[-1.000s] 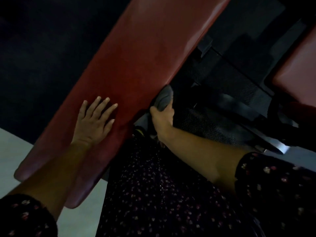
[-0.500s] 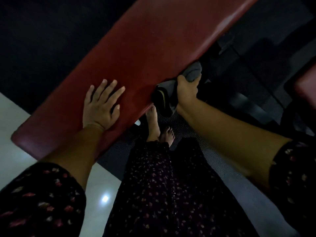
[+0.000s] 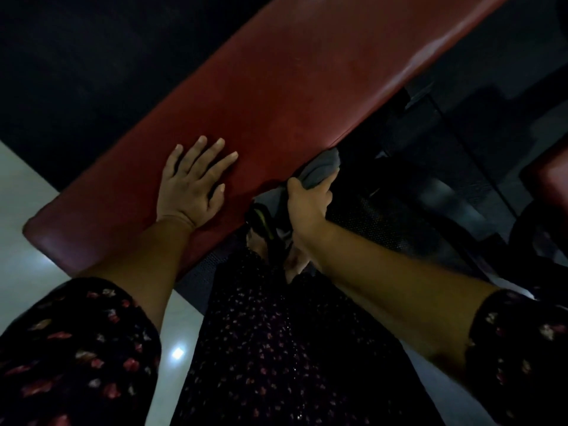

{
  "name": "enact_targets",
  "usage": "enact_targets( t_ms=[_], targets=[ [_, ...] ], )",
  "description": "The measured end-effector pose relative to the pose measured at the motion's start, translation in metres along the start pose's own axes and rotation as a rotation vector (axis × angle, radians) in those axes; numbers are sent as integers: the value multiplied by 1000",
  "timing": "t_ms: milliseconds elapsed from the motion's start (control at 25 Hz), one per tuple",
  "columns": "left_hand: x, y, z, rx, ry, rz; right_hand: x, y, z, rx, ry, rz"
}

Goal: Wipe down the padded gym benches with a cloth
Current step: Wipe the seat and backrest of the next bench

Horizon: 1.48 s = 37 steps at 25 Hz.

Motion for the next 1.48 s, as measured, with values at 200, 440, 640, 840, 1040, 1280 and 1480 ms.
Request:
enact_targets(
  t_ms=[200, 440, 640, 840, 1040, 1280, 1480],
  targets=[
    [1, 0, 2, -5, 3, -10, 17, -22, -32, -13, -36, 150],
    [1, 1, 2, -5, 0, -30, -19, 5, -3, -83, -42, 46],
    [0, 1, 1, -2, -12, -29, -8, -6, -9, -51, -68, 63],
    [-1, 2, 1, -6, -12, -33, 3, -21, -20, -20, -79, 148],
    [0, 0, 1, -8, -7, -24, -27, -1, -10, -314, -24, 45],
    [0, 0, 1, -22, -10, -50, 28, -51, -63, -285, -128, 285],
    [1, 0, 1, -35, -13, -49, -26, 1, -8, -420, -4, 120]
  ],
)
Point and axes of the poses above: each hand's wrist, its own x-axis away from the middle knuckle, its own y-axis out of the back of the hand, z = x × y, the point moved 6 cm from there along -x, towards the middle knuckle, and after that the axes turned 2 degrees about z, right-handed, at the moved point
